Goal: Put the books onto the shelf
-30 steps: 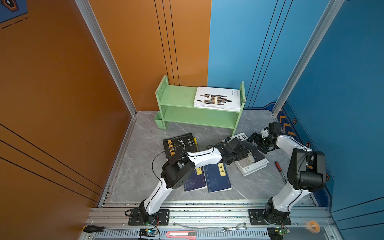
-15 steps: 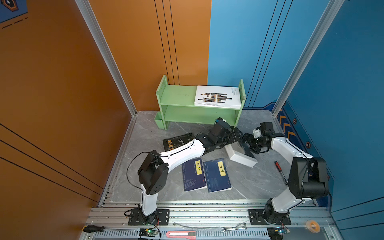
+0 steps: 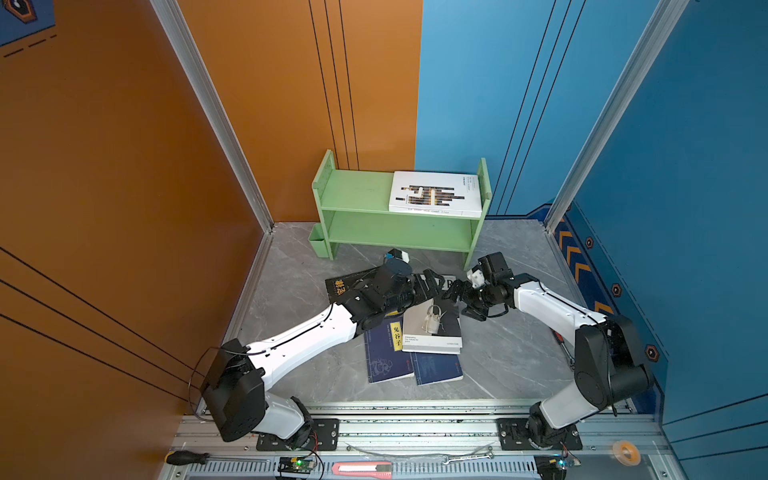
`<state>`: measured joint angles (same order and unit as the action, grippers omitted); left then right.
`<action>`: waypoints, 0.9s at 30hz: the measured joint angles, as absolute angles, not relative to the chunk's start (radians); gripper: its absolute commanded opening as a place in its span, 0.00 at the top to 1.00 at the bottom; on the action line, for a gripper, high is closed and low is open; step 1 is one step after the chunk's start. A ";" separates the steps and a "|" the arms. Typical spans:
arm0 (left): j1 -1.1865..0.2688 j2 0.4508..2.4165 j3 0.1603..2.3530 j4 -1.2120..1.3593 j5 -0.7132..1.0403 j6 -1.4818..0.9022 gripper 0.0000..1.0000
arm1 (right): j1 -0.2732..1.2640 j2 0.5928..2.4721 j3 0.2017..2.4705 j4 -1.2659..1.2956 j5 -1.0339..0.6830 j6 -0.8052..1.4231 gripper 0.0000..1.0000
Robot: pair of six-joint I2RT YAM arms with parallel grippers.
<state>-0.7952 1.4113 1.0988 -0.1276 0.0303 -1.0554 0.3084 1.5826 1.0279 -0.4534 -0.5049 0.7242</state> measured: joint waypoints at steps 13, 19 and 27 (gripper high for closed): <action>-0.640 1.460 0.931 -0.232 0.134 -0.905 0.02 | 0.393 1.656 1.073 -0.463 -0.361 0.723 0.12; -0.635 1.596 0.933 -0.142 0.220 -0.894 0.02 | 0.393 1.724 1.088 -0.462 -0.336 0.715 0.22; -0.625 1.701 0.938 -0.048 0.301 -0.899 0.02 | 0.394 1.775 1.125 -0.452 -0.340 0.686 0.23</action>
<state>-0.6254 1.7008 0.9382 -0.0479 0.3012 -0.8986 0.3939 1.7752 1.1252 -0.4522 -0.3397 0.6861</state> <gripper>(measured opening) 0.979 0.778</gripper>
